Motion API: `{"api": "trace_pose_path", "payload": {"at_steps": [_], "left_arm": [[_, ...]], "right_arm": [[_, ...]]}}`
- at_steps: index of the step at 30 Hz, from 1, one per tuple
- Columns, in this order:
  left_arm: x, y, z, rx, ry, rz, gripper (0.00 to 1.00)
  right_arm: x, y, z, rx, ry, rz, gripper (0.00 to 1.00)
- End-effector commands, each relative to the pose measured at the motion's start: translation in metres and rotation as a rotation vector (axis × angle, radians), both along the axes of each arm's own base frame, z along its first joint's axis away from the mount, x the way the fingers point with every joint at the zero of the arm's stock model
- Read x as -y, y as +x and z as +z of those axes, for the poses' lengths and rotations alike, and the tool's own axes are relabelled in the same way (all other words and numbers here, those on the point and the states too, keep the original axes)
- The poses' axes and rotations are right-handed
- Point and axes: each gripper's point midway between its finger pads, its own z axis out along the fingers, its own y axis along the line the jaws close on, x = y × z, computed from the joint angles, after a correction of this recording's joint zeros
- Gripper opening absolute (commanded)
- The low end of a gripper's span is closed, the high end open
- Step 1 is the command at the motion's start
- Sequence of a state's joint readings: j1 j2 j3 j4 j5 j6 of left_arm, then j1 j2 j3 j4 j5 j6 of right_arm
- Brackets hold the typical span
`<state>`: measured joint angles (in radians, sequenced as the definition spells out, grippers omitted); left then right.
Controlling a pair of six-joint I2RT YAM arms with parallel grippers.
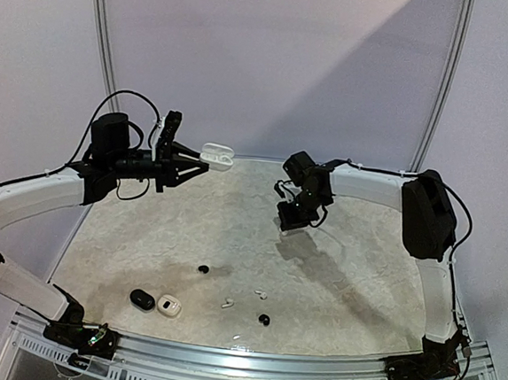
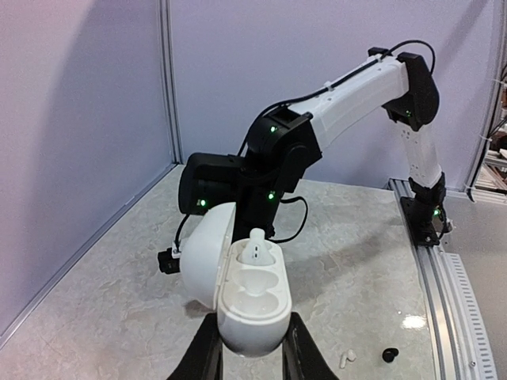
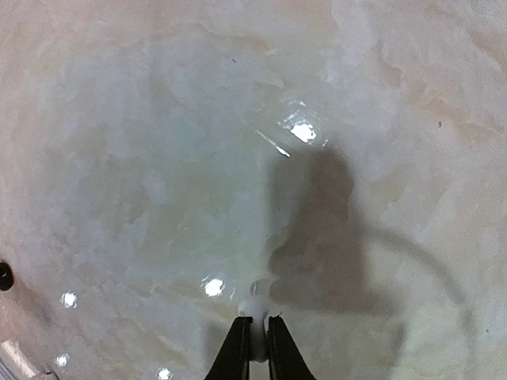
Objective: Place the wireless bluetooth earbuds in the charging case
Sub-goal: Pick up the left earbud from the center of the board, then insert the left earbud into the left side groove of the charging case.
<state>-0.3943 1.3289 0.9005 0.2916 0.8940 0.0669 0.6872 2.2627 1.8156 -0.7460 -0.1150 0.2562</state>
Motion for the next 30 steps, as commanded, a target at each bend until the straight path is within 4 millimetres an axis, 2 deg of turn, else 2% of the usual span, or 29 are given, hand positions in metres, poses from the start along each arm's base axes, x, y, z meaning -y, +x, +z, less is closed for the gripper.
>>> {"api": "trace_pose_path", "payload": {"at_steps": [1, 5, 8, 10, 11, 14, 17, 19, 22, 25, 30], "left_arm": [[-0.001, -0.003, 0.001, 0.008, 0.001, -0.029, 0.0], [0.002, -0.007, 0.003, 0.024, -0.003, -0.058, 0.0], [0.006, -0.013, 0.007, 0.045, -0.004, -0.095, 0.0], [0.009, -0.019, 0.01, 0.063, -0.005, -0.125, 0.0], [0.011, -0.022, 0.011, 0.073, -0.006, -0.142, 0.0], [0.015, -0.03, 0.012, 0.098, -0.005, -0.182, 0.0], [0.02, -0.037, 0.012, 0.108, -0.005, -0.215, 0.0], [0.022, -0.041, 0.013, 0.113, -0.006, -0.235, 0.0], [0.026, -0.048, 0.014, 0.116, -0.003, -0.266, 0.0], [0.029, -0.053, 0.016, 0.123, -0.003, -0.286, 0.0], [0.029, -0.059, 0.015, 0.139, 0.012, -0.313, 0.0]], "right_arm": [[-0.005, -0.003, 0.091, 0.153, 0.094, 0.093, 0.0], [-0.003, -0.013, 0.151, 0.261, 0.153, 0.164, 0.0], [-0.012, -0.032, 0.204, 0.349, 0.246, 0.247, 0.0], [-0.026, -0.051, 0.242, 0.445, 0.313, 0.346, 0.0], [-0.033, -0.064, 0.267, 0.513, 0.351, 0.4, 0.0], [-0.054, -0.103, 0.323, 0.703, 0.428, 0.571, 0.0], [-0.074, -0.134, 0.361, 0.818, 0.519, 0.691, 0.0], [-0.085, -0.151, 0.372, 0.835, 0.547, 0.75, 0.0], [-0.104, -0.166, 0.376, 0.863, 0.51, 0.832, 0.0], [-0.121, -0.167, 0.359, 0.852, 0.439, 0.9, 0.0], [-0.134, -0.167, 0.337, 0.826, 0.376, 0.974, 0.0]]}}
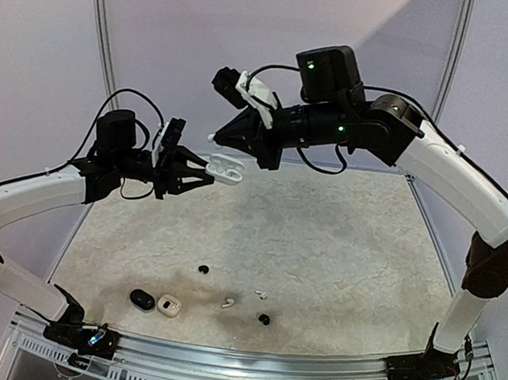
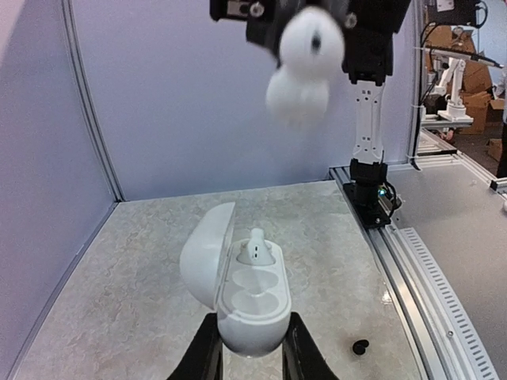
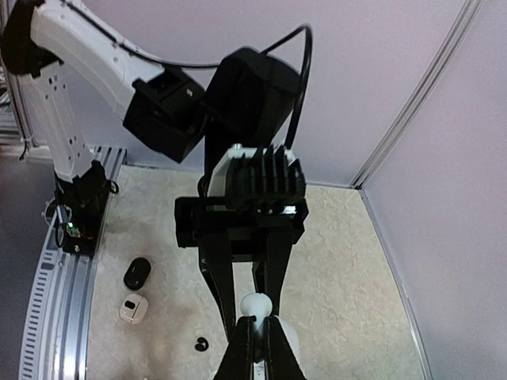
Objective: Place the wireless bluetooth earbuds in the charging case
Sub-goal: Insert the left earbud into the left side groove of the charging case.
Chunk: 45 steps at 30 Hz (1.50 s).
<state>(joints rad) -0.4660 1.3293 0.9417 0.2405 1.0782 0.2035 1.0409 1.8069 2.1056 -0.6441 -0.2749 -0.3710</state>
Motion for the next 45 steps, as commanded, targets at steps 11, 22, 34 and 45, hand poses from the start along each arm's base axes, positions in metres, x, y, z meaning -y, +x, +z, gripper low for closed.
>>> {"api": "trace_pose_path", "payload": {"at_steps": [11, 22, 34, 45], "left_arm": [[0.004, -0.015, 0.002, 0.078, 0.015, -0.088, 0.0], [0.005, -0.014, 0.002, 0.087, 0.015, -0.078, 0.0], [0.006, -0.016, 0.008, 0.092, -0.009, -0.081, 0.0], [0.005, -0.013, 0.005, 0.036, -0.001, -0.061, 0.0]], "right_arm": [[-0.008, 0.005, -0.068, 0.045, -0.239, 0.039, 0.0], [-0.013, 0.011, -0.082, 0.06, -0.271, 0.037, 0.0], [-0.013, 0.023, -0.095, 0.073, -0.31, -0.013, 0.16], [-0.015, 0.027, -0.081, 0.095, -0.271, -0.035, 0.29]]}}
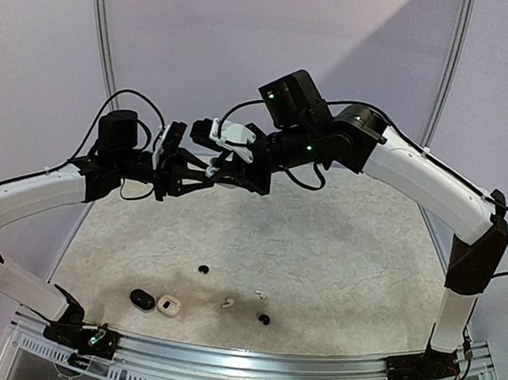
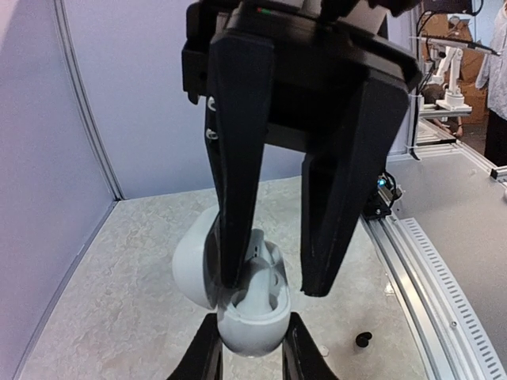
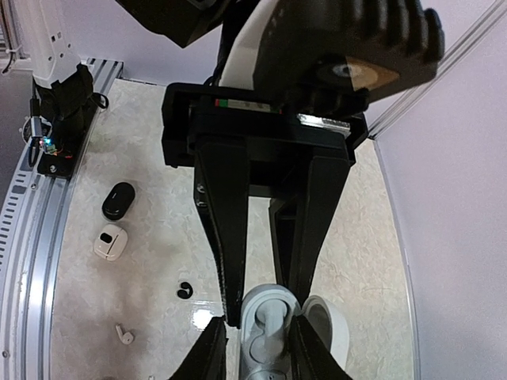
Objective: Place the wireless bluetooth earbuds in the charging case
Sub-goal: Insert the left earbud into the left side groove of the charging case, then place the charging case with the earbuds at the center of the board.
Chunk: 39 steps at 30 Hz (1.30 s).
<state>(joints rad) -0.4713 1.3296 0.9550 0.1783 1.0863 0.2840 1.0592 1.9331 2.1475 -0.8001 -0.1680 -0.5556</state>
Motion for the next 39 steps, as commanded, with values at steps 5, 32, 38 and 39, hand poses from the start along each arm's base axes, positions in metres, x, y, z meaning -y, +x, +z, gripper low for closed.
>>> {"api": "trace_pose_path", "payload": {"at_steps": [5, 32, 38, 39], "left_arm": [[0.002, -0.001, 0.002, -0.068, -0.01, 0.013, 0.0], [-0.065, 0.107, -0.075, -0.749, 0.196, 0.558, 0.0], [-0.102, 0.115, -0.163, -1.436, 0.475, 0.628, 0.0], [-0.105, 0.117, -0.175, -1.512, 0.483, 0.633, 0.0]], "right_arm": [[-0.002, 0.004, 0.035, 0.015, 0.111, -0.028, 0.32], [0.138, 0.148, -0.019, -0.364, 0.372, -1.081, 0.54], [0.165, 0.131, -0.101, -0.421, 0.178, -1.163, 0.57], [0.166, 0.129, -0.107, -0.432, 0.154, -1.163, 0.57]]}}
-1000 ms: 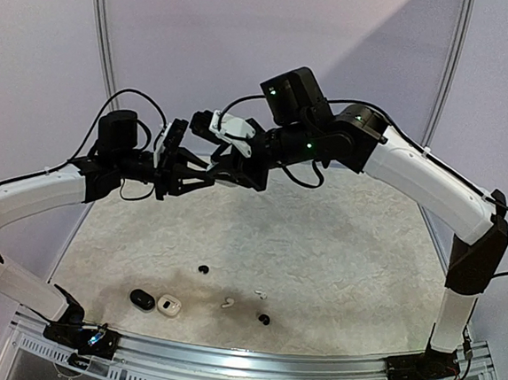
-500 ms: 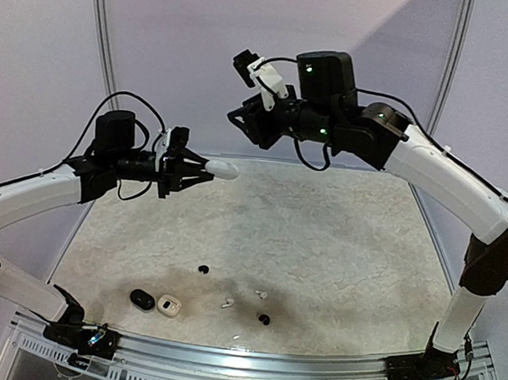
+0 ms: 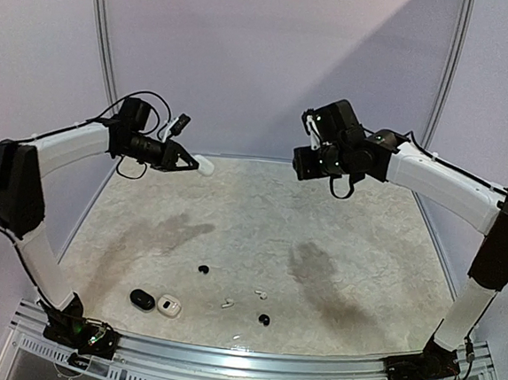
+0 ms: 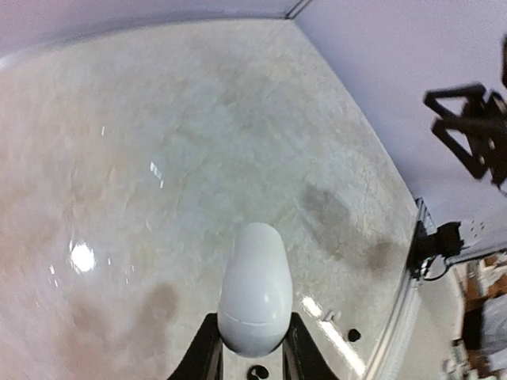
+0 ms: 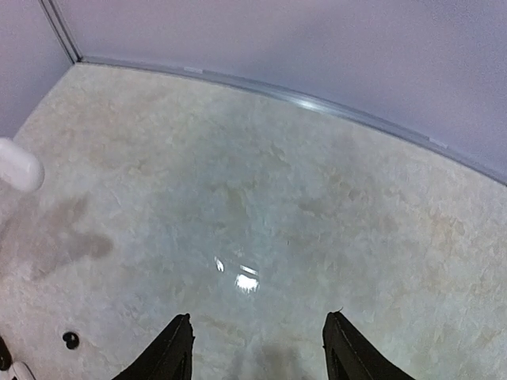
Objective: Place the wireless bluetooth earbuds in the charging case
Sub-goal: Place the charging case with the earbuds at the center of the board, then pick up the charging case from the center of the board.
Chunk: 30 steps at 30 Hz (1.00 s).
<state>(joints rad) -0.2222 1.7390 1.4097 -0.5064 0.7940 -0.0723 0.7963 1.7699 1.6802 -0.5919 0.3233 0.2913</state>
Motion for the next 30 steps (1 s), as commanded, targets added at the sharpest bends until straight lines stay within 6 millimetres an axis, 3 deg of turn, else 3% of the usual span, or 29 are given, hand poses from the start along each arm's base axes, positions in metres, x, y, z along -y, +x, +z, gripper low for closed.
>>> {"api": "trace_pose_path", "payload": {"at_steps": [1, 7, 11, 16, 19, 21, 22, 24, 28, 30], "left_arm": [[-0.028, -0.037, -0.084, -0.645, 0.038, 0.121, 0.0], [-0.042, -0.012, -0.116, -0.606, 0.007, 0.194, 0.0], [-0.054, -0.004, -0.149, -0.664, -0.004, 0.218, 0.02], [-0.077, -0.008, -0.178, -0.707, 0.026, 0.243, 0.33], [-0.091, -0.016, -0.186, -0.73, 0.038, 0.275, 0.53], [-0.096, -0.02, -0.182, -0.725, 0.054, 0.289, 0.69], [-0.098, -0.022, -0.176, -0.707, 0.07, 0.299, 0.82], [-0.104, -0.025, -0.158, -0.649, 0.104, 0.315, 0.97], [-0.116, -0.032, -0.096, -0.415, 0.18, 0.307, 0.99], [-0.112, -0.041, -0.056, -0.221, 0.206, 0.205, 0.99]], "right_arm": [[0.003, -0.025, -0.039, -0.133, -0.047, -0.007, 0.57], [0.005, -0.038, -0.054, -0.219, -0.094, 0.023, 0.57], [0.0, -0.045, -0.058, -0.264, -0.058, 0.03, 0.57], [-0.012, -0.064, -0.063, -0.288, -0.067, 0.046, 0.6], [-0.018, -0.074, -0.062, -0.282, -0.085, 0.053, 0.61], [-0.023, -0.079, -0.057, -0.266, -0.085, 0.058, 0.62], [-0.025, -0.081, -0.054, -0.253, -0.077, 0.063, 0.62], [-0.03, -0.082, -0.051, -0.236, -0.062, 0.085, 0.65], [-0.04, -0.081, -0.044, -0.173, -0.033, 0.157, 0.72], [-0.045, -0.083, -0.04, -0.147, -0.027, 0.211, 0.82]]}}
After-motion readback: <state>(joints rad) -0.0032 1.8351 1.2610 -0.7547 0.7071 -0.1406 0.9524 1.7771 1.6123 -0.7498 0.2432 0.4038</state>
